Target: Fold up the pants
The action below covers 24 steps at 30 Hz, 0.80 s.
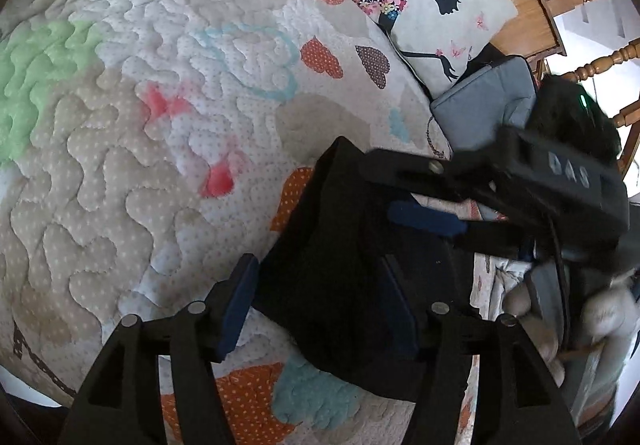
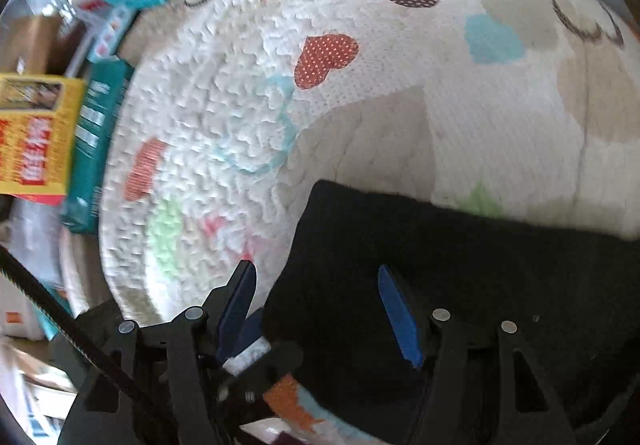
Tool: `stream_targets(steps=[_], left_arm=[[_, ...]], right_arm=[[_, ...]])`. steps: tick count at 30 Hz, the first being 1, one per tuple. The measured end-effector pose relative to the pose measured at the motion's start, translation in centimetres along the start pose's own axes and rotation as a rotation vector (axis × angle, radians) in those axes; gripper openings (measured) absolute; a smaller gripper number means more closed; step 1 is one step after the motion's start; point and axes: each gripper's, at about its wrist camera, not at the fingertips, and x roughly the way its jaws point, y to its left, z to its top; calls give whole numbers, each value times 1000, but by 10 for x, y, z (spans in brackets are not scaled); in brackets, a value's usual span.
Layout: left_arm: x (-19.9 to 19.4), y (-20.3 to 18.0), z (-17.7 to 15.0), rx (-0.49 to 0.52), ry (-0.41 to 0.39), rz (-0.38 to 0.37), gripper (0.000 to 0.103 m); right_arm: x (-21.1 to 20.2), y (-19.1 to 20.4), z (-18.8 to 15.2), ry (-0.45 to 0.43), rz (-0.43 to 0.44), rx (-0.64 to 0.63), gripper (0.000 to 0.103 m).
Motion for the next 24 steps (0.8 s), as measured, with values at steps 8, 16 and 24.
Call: stream_targets(steps=[8, 16, 24], left_arm=[[-1, 2, -12, -33, -14, 12, 62], [2, -10, -25, 24, -37, 51, 71], [3, -3, -31, -42, 20, -24, 43]], right_arm=[[22, 18, 27, 120, -179, -25, 72], [69, 58, 29, 267, -443, -199, 93], [76, 76, 13, 288, -598, -362, 72]])
